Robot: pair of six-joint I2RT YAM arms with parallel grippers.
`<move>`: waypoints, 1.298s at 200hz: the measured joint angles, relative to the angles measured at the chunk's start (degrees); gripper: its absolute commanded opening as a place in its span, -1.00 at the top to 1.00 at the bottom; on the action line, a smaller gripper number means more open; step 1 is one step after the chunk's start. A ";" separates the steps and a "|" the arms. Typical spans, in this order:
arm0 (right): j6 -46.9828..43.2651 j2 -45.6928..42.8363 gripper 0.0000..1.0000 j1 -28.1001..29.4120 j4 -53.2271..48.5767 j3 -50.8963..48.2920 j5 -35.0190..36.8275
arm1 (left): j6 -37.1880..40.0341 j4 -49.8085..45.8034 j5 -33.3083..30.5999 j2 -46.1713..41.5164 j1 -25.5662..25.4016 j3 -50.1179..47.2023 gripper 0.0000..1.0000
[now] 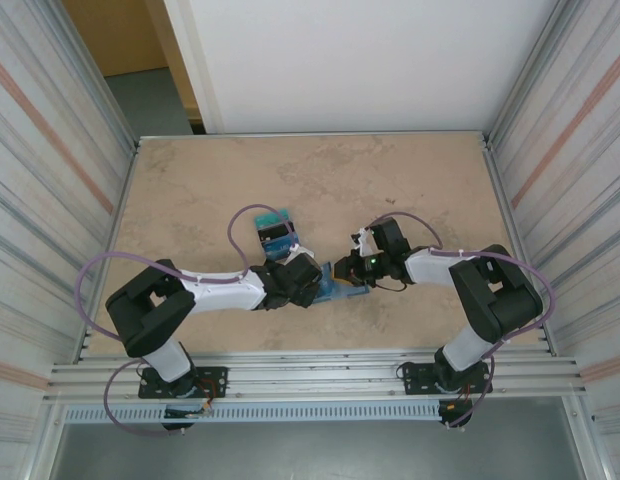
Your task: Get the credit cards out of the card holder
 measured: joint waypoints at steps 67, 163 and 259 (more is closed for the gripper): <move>1.84 0.55 0.87 -0.59 3.63 -1.22 -1.38 | -0.04 -0.11 0.00 0.15 0.00 0.22 -0.97; 2.08 2.14 0.92 -3.74 4.48 -2.54 -1.99 | -0.15 -0.31 0.02 0.26 0.00 0.35 -0.97; 0.13 3.04 0.91 -5.14 4.02 -2.56 -2.99 | 0.20 -1.44 -0.04 0.26 0.00 1.09 -0.97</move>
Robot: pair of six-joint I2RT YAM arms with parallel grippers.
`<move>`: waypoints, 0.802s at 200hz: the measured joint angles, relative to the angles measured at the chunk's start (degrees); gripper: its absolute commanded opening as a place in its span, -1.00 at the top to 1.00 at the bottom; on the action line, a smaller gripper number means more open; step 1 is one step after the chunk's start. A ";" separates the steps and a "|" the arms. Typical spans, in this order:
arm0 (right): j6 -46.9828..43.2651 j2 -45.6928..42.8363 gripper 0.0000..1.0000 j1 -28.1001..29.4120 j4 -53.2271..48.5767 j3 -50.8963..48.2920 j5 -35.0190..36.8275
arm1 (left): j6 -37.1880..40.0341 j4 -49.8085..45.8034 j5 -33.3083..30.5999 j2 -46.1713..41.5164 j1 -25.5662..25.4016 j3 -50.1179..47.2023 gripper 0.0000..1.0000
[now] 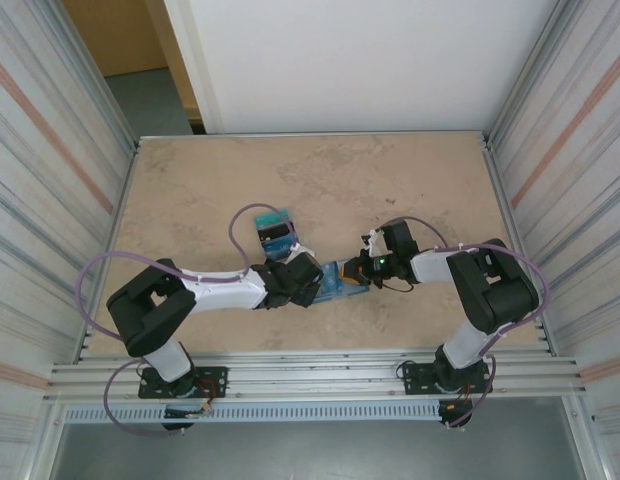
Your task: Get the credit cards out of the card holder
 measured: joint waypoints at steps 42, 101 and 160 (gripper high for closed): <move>-0.87 0.00 0.91 0.02 -0.31 0.00 0.02 | 1.66 -0.85 0.00 -0.07 0.00 2.86 -0.97; -1.01 0.00 0.91 0.02 -0.52 0.00 0.02 | 3.19 0.81 0.66 0.81 1.14 5.33 -0.97; -1.01 0.00 0.92 0.02 -0.85 0.00 0.04 | 4.42 0.96 1.11 5.60 1.64 7.13 -0.97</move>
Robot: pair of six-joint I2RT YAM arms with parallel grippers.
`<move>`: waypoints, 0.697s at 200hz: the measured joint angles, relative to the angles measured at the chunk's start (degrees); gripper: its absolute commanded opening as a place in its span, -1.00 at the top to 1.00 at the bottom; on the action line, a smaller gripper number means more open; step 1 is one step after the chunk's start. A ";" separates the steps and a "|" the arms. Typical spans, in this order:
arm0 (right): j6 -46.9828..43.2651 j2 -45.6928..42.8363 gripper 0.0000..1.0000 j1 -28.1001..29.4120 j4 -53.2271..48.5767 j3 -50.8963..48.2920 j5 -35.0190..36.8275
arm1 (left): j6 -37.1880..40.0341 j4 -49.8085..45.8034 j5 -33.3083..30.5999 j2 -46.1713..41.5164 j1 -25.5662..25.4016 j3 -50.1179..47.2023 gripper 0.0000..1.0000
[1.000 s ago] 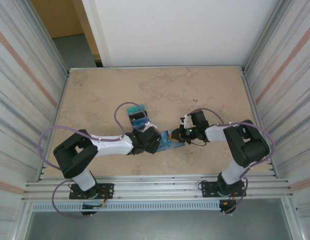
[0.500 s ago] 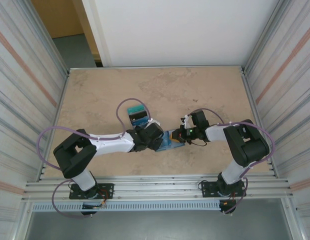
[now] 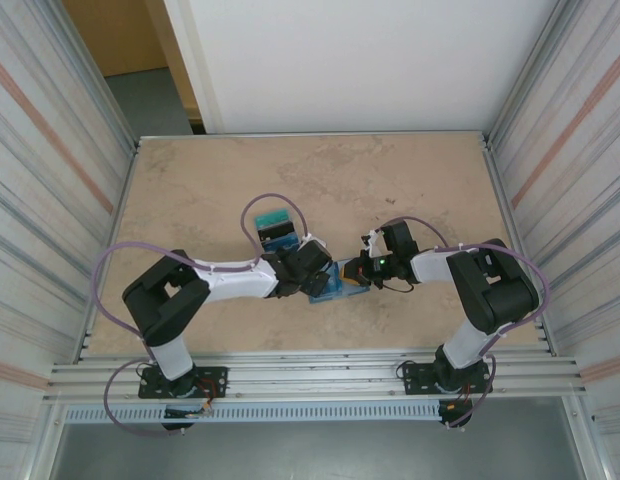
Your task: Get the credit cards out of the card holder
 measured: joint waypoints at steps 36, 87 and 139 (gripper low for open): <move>0.00 -0.17 0.93 -0.02 -0.83 0.00 0.04 | 0.00 -0.28 -0.02 0.00 0.00 0.17 -0.97; -0.02 -1.79 0.91 -0.44 -1.14 -1.27 0.22 | -0.02 -0.48 -0.02 0.02 0.00 0.17 -0.97; 0.94 -2.10 0.66 -0.44 1.51 -2.49 -0.04 | -0.04 -0.48 0.02 0.24 0.00 0.26 -0.97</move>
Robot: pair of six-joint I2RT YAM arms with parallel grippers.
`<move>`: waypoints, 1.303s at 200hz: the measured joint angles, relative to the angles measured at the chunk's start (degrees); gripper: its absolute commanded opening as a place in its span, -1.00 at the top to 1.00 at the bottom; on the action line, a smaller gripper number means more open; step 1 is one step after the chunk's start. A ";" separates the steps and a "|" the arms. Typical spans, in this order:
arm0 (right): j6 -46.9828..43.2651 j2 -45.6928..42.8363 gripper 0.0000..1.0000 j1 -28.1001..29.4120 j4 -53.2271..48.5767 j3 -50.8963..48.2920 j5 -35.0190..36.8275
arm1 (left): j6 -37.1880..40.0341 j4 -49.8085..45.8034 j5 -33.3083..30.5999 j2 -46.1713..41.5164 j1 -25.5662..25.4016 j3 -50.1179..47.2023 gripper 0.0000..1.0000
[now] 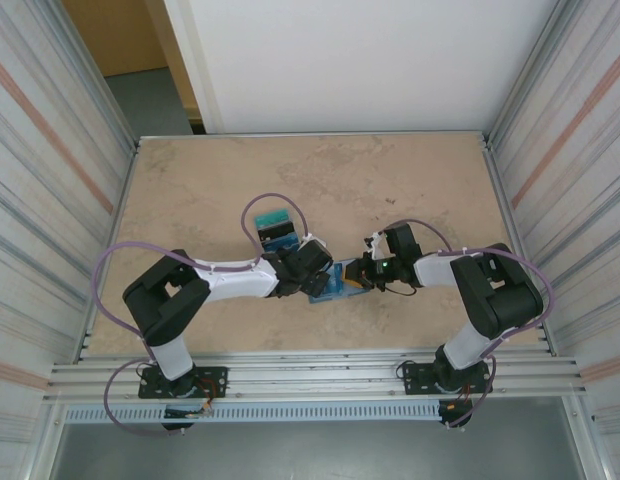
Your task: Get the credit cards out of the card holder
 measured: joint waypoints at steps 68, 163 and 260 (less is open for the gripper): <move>2.91 0.39 0.64 0.61 6.86 -0.79 -0.81 | -0.02 -0.04 0.00 0.81 0.00 0.74 -0.97; 5.27 3.21 0.82 1.53 11.23 -0.81 -1.31 | -0.46 0.02 0.02 1.16 0.00 0.96 -0.97; -4.15 -6.67 0.94 -2.16 -6.69 -0.02 2.08 | -1.05 -1.38 0.07 -0.22 0.00 0.28 -0.97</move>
